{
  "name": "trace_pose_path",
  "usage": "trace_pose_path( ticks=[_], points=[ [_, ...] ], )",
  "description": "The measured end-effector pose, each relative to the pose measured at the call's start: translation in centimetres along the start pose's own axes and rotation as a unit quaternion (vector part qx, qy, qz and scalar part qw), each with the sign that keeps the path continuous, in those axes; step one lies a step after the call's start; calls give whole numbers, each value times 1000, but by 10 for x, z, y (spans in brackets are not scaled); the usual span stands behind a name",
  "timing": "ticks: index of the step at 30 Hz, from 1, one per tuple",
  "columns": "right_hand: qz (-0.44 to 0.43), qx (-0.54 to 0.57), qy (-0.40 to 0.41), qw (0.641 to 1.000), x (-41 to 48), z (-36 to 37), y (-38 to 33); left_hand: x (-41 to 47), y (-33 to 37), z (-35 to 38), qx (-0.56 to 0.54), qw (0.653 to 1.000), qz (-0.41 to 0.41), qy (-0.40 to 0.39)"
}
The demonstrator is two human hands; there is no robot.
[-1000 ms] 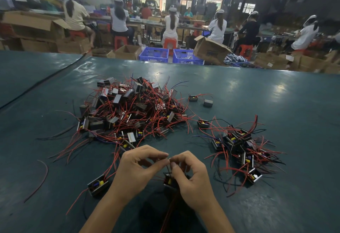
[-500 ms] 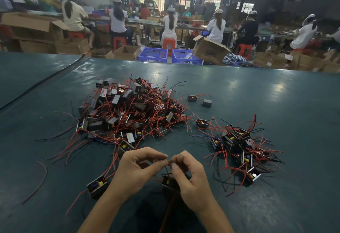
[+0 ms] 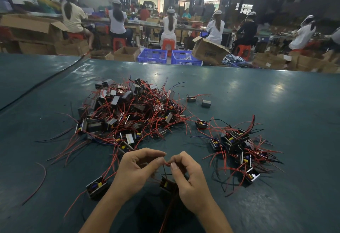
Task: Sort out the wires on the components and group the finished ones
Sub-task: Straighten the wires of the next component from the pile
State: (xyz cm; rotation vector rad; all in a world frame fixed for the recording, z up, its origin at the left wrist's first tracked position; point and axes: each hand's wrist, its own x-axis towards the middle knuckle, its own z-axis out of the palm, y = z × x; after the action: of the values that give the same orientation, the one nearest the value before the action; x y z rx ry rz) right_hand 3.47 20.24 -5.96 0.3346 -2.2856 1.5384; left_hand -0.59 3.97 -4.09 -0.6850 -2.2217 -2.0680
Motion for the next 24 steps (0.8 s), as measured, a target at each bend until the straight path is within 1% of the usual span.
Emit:
trace_pose_path(
  ticks=[9, 15, 20, 24],
  points=[
    [6, -3, 11, 1000, 0, 1, 1, 1, -4, -1, 17, 1000, 14, 8],
    [10, 5, -1, 1000, 1, 2, 0, 1, -5, -1, 24, 998, 59, -11],
    [4, 8, -4, 1000, 0, 2, 1, 1, -5, -2, 35, 997, 62, -3],
    [3, 5, 1, 1000, 0, 2, 1, 1, -4, -3, 21, 999, 30, -1]
  ],
)
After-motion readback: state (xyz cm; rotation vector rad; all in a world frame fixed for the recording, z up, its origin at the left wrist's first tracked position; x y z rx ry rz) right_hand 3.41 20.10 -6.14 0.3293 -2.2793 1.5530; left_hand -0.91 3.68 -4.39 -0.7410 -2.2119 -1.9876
